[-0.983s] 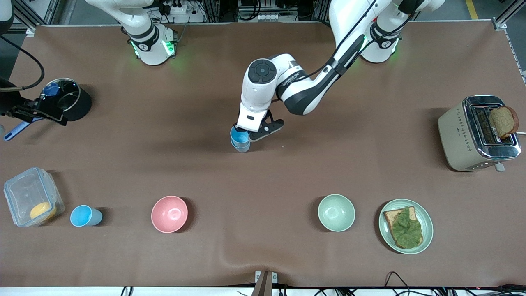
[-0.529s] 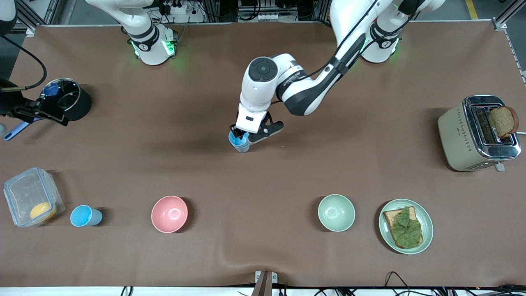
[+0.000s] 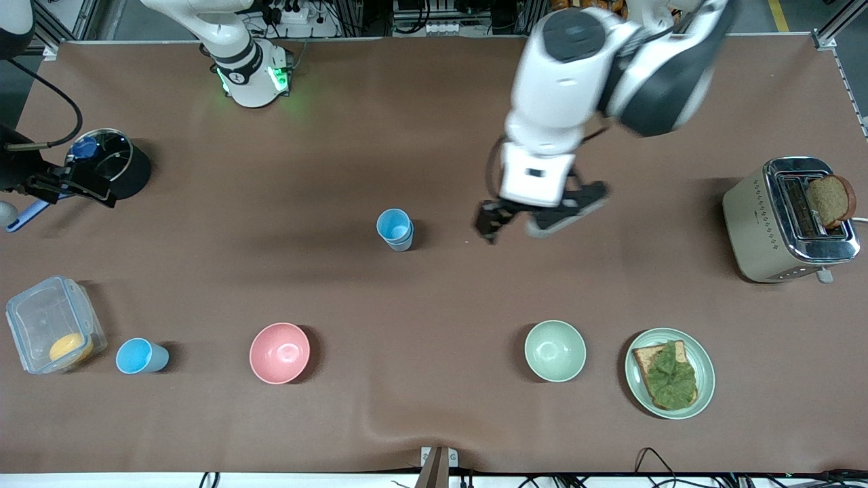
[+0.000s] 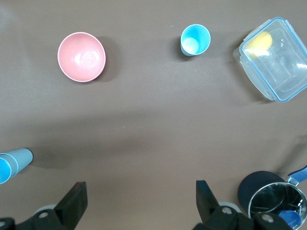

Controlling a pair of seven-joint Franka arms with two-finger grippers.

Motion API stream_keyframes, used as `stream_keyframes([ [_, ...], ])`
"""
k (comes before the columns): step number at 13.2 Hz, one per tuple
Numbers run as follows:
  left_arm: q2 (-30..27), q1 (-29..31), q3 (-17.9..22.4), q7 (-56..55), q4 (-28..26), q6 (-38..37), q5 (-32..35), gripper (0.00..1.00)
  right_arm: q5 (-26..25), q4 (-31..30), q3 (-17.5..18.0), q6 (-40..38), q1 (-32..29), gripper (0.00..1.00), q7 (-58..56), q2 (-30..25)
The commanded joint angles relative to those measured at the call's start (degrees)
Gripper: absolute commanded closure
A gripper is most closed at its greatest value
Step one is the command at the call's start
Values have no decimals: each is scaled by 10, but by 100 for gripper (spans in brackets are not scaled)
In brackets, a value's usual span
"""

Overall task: Stack blue cups with both arms
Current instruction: 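Open the left gripper and withdraw it back toward the toaster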

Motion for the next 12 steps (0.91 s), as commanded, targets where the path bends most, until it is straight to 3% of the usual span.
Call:
stream_keyframes([
  [1, -42, 67, -7, 98, -21, -40, 2, 0, -9, 4, 1, -1, 3, 0, 2, 0],
  [10, -92, 177, -1, 312, -19, -135, -16, 0, -9, 3, 0, -3, 2, 0, 2, 0],
  [12, -107, 175, 41, 383, -24, -136, -41, 0, -9, 3, 1, -5, 3, 0, 3, -1],
])
